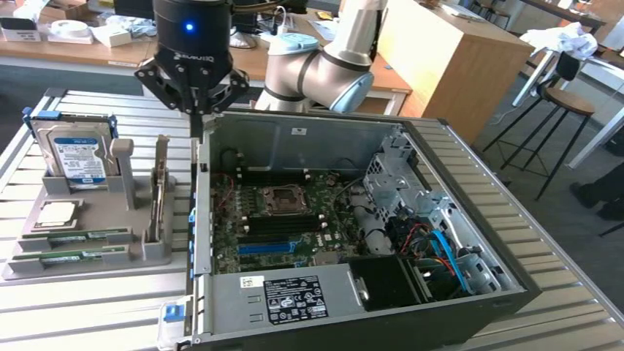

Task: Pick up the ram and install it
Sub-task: 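Reach for the ram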

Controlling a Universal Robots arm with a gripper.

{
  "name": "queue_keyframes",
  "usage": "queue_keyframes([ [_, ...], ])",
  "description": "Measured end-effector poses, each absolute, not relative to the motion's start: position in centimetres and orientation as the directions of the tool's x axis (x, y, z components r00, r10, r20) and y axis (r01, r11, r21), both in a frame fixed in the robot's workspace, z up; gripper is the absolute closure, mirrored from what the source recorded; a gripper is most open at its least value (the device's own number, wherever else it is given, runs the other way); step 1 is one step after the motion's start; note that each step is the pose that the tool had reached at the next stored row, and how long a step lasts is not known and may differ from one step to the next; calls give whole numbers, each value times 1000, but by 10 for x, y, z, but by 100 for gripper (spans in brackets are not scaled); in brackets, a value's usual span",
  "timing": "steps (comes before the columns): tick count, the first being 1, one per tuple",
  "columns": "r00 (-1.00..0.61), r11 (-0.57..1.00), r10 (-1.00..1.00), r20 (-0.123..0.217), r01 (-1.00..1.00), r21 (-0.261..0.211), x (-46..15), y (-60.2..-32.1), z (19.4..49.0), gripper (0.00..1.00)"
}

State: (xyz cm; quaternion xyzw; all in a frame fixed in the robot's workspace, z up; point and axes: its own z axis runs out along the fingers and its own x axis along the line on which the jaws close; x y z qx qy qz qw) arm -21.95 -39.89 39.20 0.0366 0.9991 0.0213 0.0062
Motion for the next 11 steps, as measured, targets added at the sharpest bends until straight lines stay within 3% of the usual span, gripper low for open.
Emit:
queue_keyframes([
  [11,-997,996,73,-8,73,43,-243,-399,392,90],
])
